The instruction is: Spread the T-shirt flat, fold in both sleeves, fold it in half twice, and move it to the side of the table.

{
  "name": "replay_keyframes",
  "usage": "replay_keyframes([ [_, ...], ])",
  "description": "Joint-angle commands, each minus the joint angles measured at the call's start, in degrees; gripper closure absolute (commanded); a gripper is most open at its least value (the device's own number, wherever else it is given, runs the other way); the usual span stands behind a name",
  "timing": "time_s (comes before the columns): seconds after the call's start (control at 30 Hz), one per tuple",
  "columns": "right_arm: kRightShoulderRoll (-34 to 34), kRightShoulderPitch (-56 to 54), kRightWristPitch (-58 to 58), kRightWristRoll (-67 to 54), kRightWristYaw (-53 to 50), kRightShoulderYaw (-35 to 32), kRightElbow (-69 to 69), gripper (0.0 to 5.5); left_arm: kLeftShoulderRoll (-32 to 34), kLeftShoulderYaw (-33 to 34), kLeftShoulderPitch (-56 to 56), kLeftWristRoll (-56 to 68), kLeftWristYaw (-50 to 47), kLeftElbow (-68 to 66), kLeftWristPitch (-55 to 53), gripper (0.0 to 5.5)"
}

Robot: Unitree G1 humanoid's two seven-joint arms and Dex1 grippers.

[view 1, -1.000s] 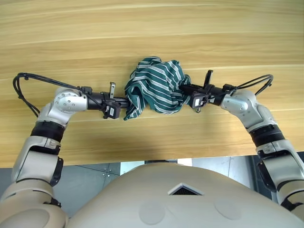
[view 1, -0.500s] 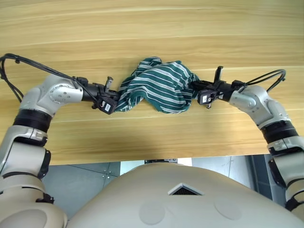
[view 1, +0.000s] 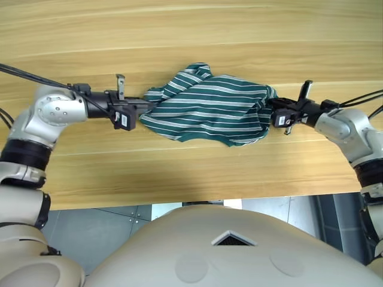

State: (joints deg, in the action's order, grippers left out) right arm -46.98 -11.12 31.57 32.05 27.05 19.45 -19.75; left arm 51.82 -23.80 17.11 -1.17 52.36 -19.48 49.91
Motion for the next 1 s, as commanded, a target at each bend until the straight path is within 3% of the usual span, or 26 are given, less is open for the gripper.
replay_keyframes([
  [0.03,1.0,1.4,1.0,-2.5,2.3,0.8,3.1,5.47,1.7,1.4,-2.3,3.6,3.3,2.3,-2.2,5.5],
  [0.2,1.5,4.8,2.2,-15.9,6.2,-1.9,15.6,5.47,2.5,3.9,-3.9,10.3,7.6,6.4,-5.4,5.5],
  [0.23,1.0,5.6,1.9,-17.9,6.8,-2.7,18.2,5.5,2.5,4.1,-4.1,11.0,8.4,7.2,-5.9,5.29],
  [0.43,-1.9,6.3,-1.7,-13.3,4.6,-7.9,16.1,4.61,1.6,5.8,-4.6,8.2,9.0,6.1,-5.9,4.51],
  [0.63,-3.0,9.2,-0.2,-17.1,5.9,-11.4,20.3,3.57,2.5,7.1,-6.6,12.8,12.1,10.7,-8.6,3.53],
  [0.87,-5.0,16.2,4.6,-21.2,14.6,-5.3,29.7,2.3,4.4,7.6,-10.5,14.6,17.6,13.9,-11.0,2.37],
  [1.0,-4.5,16.9,4.4,-18.2,18.0,-1.5,29.8,2.24,4.4,6.2,-11.8,9.4,18.8,11.0,-8.9,1.76],
])
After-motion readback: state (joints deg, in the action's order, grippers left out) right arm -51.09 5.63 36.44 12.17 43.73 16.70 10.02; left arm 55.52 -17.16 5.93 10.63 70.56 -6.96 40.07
